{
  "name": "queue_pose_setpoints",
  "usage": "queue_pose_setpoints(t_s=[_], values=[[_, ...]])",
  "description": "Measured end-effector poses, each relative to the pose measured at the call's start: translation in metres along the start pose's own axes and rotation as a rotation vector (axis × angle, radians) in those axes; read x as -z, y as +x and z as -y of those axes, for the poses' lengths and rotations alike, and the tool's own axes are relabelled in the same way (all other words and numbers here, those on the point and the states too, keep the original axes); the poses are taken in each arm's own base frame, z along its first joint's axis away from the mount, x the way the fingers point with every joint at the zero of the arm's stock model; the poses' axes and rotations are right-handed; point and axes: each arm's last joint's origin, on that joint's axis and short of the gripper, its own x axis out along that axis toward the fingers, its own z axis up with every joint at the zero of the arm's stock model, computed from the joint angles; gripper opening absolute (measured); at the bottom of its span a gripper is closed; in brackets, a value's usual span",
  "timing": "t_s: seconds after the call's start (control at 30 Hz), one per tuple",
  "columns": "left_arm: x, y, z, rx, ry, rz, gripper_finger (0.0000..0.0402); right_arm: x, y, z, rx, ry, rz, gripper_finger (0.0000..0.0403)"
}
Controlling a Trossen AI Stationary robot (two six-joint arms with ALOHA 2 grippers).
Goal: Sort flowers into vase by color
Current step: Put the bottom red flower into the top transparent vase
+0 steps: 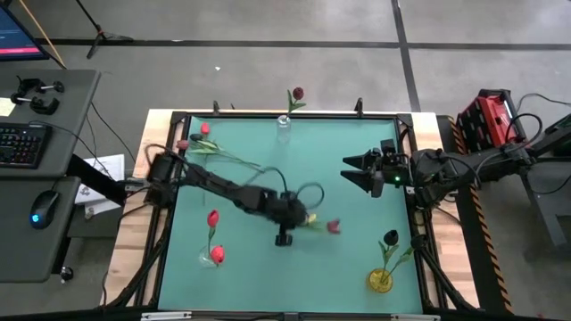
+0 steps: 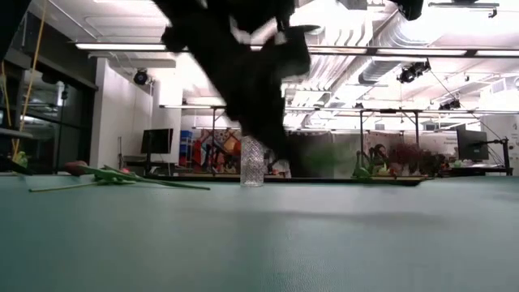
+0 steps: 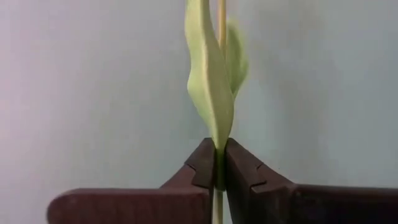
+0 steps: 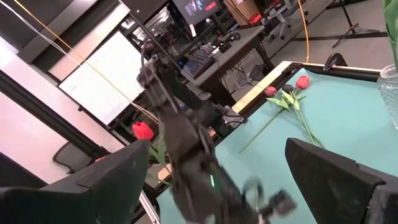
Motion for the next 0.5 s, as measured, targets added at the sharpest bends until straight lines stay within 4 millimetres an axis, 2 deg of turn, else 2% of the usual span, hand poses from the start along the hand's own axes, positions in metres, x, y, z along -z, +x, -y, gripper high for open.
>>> queue_pose_setpoints(t_s=[0.13, 0.27, 0.5], values=[[-0.026, -0.049, -0.025, -0.074, -0.005, 0.148, 0.0003, -0.002, 0.0, -0.001, -0.015, 0.009, 0.016, 0.0364], [-0.049, -0.114, -0.046, -0.153, -0.013, 0.353, 0.0001, -0.002, 0.0, -0.002, -0.02, 0.006, 0.022, 0.0364], [-0.077, -0.219, -0.061, -0.207, -0.031, 0.848, 0.0001, -0.002, 0.0, -0.002, -0.018, 0.002, 0.022, 0.0364]])
